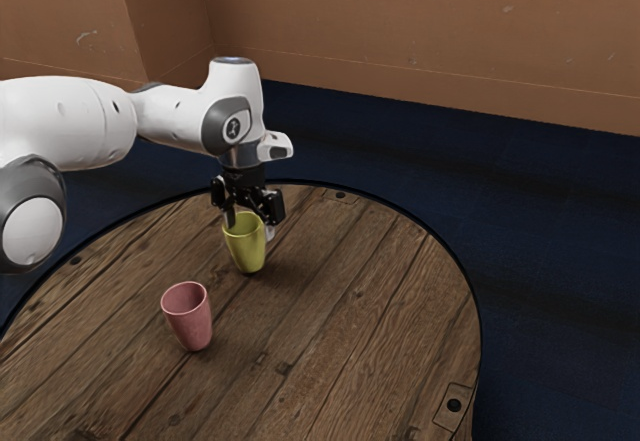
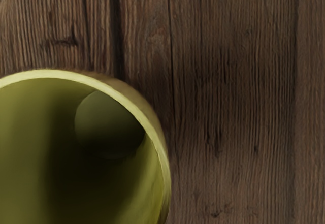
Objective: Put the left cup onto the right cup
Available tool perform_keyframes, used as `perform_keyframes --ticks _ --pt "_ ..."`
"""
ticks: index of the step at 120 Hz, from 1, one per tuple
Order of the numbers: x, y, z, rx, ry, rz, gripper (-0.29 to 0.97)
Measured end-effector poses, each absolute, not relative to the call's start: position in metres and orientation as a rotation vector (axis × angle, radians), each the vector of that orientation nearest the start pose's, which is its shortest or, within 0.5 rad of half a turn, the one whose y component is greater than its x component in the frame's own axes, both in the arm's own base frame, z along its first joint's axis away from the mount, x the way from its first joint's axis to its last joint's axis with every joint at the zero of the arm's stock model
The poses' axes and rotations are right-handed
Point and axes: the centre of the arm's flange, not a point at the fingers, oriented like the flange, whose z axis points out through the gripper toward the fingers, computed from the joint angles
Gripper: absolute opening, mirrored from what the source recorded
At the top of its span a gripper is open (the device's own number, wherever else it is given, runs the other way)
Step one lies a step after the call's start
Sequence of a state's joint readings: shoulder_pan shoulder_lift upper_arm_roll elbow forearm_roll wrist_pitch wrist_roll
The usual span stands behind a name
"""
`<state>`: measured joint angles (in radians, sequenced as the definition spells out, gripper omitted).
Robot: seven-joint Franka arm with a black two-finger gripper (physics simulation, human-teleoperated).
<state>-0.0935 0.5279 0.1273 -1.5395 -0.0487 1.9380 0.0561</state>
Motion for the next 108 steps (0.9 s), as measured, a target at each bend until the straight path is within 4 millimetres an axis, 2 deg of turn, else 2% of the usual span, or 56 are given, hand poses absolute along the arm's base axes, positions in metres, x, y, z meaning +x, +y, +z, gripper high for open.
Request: perform_keyframes --ticks 22,72,80,97,108 --pt "0.685 0.008 0.34 -3.117 0.027 0.145 0.68" --pt "0.688 0.006 0.304 -3.111 0.025 0.182 0.68" --pt "0.688 0.006 0.303 -3.111 0.025 0.181 0.58" --pt "0.689 0.007 0.305 -3.115 0.017 0.169 0.23" --pt "0.689 0.008 0.307 -3.113 0.011 0.163 0.09"
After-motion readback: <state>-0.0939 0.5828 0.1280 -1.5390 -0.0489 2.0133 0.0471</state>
